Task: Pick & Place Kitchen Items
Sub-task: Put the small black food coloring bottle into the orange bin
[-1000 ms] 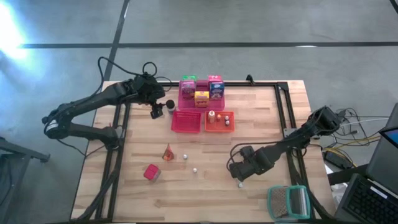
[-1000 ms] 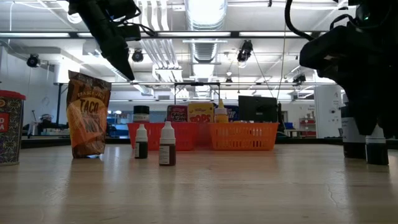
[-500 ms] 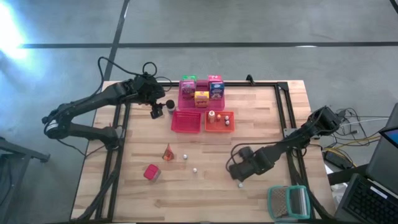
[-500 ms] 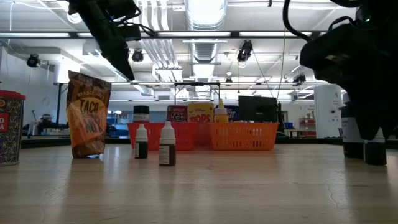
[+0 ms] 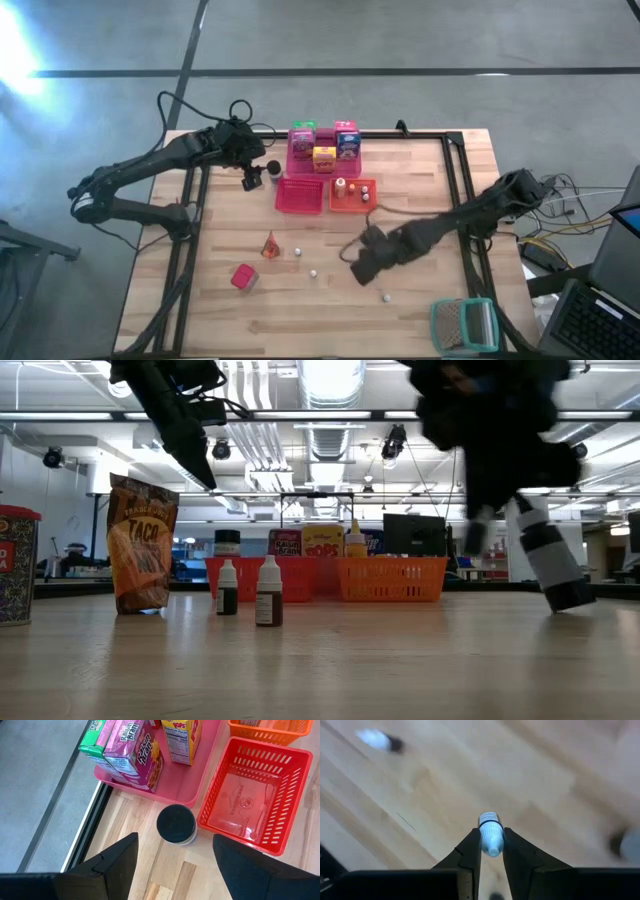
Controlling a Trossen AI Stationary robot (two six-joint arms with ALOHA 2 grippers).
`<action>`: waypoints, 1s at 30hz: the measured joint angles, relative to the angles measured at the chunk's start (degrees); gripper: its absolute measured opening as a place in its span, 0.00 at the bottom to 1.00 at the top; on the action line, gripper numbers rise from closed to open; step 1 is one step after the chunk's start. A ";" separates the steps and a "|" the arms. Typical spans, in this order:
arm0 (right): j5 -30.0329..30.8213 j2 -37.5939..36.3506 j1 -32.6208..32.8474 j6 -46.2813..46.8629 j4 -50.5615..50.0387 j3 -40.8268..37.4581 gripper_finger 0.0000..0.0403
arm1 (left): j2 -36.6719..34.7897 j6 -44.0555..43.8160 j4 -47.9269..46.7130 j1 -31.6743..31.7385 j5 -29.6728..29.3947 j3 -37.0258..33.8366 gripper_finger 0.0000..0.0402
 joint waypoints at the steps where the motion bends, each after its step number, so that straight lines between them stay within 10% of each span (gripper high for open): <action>1: -0.40 0.00 -1.64 -3.36 -0.46 1.13 0.14 | 0.01 0.00 -0.01 0.01 -0.01 -0.01 0.65; 16: 3.53 -0.03 -10.96 -24.47 -23.56 19.83 0.14 | -0.01 0.00 0.00 0.02 -0.01 -0.01 0.65; 30: 2.69 1.77 -23.94 -33.82 -26.41 18.85 0.13 | 0.01 0.00 -0.01 0.02 -0.02 -0.01 0.65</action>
